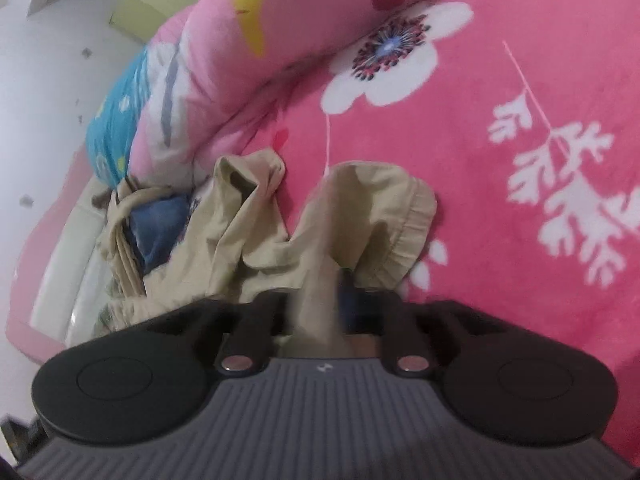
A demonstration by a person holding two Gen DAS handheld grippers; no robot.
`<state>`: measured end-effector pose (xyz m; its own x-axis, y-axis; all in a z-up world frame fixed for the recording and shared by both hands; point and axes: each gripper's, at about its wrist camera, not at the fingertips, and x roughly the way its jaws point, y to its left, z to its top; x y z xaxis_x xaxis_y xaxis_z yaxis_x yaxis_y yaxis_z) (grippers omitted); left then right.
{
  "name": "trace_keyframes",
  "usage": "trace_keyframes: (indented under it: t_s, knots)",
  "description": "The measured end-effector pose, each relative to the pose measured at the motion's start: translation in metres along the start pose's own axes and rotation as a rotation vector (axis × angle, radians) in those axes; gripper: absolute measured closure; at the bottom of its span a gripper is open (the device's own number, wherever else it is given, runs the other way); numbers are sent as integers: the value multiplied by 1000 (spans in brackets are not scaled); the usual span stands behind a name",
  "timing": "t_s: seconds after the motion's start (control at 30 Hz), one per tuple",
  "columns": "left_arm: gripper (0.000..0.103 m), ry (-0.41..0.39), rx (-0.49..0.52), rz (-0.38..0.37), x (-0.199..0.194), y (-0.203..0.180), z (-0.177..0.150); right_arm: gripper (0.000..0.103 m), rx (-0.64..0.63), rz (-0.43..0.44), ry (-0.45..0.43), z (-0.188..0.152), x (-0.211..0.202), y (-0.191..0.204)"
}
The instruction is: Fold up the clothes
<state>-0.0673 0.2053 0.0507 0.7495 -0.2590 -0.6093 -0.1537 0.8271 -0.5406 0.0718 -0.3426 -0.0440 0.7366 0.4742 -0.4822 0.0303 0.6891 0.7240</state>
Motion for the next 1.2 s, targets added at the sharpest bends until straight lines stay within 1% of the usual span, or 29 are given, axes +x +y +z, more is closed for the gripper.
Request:
trace_keyframes:
  t_s: [0.03, 0.1, 0.17, 0.2, 0.23, 0.27, 0.3, 0.33, 0.37, 0.4, 0.47, 0.5, 0.53, 0.63, 0.67, 0.7, 0.73, 0.77, 0.8, 0.87, 0.9, 0.97, 1.03, 1.1, 1.13, 1.17, 1.2]
  knots:
    - [25, -12, -2, 9, -6, 0, -2, 100, -34, 17, -61, -3, -16, 7]
    - [25, -34, 12, 32, -15, 1, -2, 100, -151, 18, -232, -13, -59, 29]
    - [25, -50, 23, 46, -20, 4, -1, 99, -268, -25, -394, -28, -102, 46]
    - [25, -51, 23, 45, -16, 6, 1, 99, -310, -61, -448, -35, -118, 50]
    - [25, -52, 23, 44, -13, 8, 3, 96, -337, -112, -470, -40, -127, 50]
    - [25, -53, 23, 43, -10, 10, 4, 92, -356, -172, -473, -44, -131, 48]
    - [25, -51, 14, 41, -3, 13, 7, 82, -360, -245, -448, -46, -131, 42]
    - [25, -48, 4, 39, 5, 17, 9, 50, -350, -329, -398, -45, -127, 34]
    - [25, -46, -6, 36, 12, 20, 12, 33, -338, -412, -347, -45, -122, 25]
    - [25, -43, -19, 23, 19, 23, 14, 33, -323, -478, -332, -45, -122, 20]
    - [25, -43, -32, -1, 33, 29, 16, 33, -284, -583, -364, -48, -131, 16]
    - [25, -46, -33, -11, 39, 32, 17, 33, -269, -615, -395, -49, -138, 19]
    - [25, -57, -28, -15, 43, 35, 17, 33, -285, -599, -430, -50, -141, 32]
    - [25, -93, -32, -27, 58, 50, 21, 32, -408, -469, -506, -54, -136, 92]
    - [25, -103, -33, -35, 61, 55, 23, 29, -476, -402, -499, -55, -125, 117]
    - [25, -113, -35, -42, 65, 60, 25, 27, -570, -303, -447, -57, -103, 146]
    - [25, -123, -40, -49, 66, 66, 27, 21, -657, -191, -371, -60, -76, 173]
    - [25, -133, -45, -55, 66, 72, 29, 18, -731, -82, -290, -66, -46, 199]
    - [25, -143, -50, -62, 67, 78, 31, 18, -802, 6, -213, -74, -13, 222]
    - [25, -163, -60, -75, 68, 89, 35, 16, -947, 151, -59, -96, 58, 267]
    - [25, -172, -65, -82, 68, 95, 37, 16, -1017, 201, 8, -108, 93, 288]
    - [25, -192, -74, -95, 70, 106, 41, 16, -1120, 238, 110, -134, 162, 322]
    - [26, -210, -83, -101, 71, 117, 45, 16, -1143, 255, 208, -149, 224, 344]
    - [26, -217, -83, -108, 73, 126, 50, 17, -1118, 257, 309, -155, 277, 352]
    - [26, -221, -83, -111, 75, 130, 51, 21, -1100, 254, 358, -156, 297, 352]
    - [26, -222, -85, -113, 76, 135, 53, 45, -1079, 264, 409, -158, 313, 351]
    - [26, -220, -89, -115, 79, 139, 55, 62, -1056, 290, 456, -158, 320, 346]
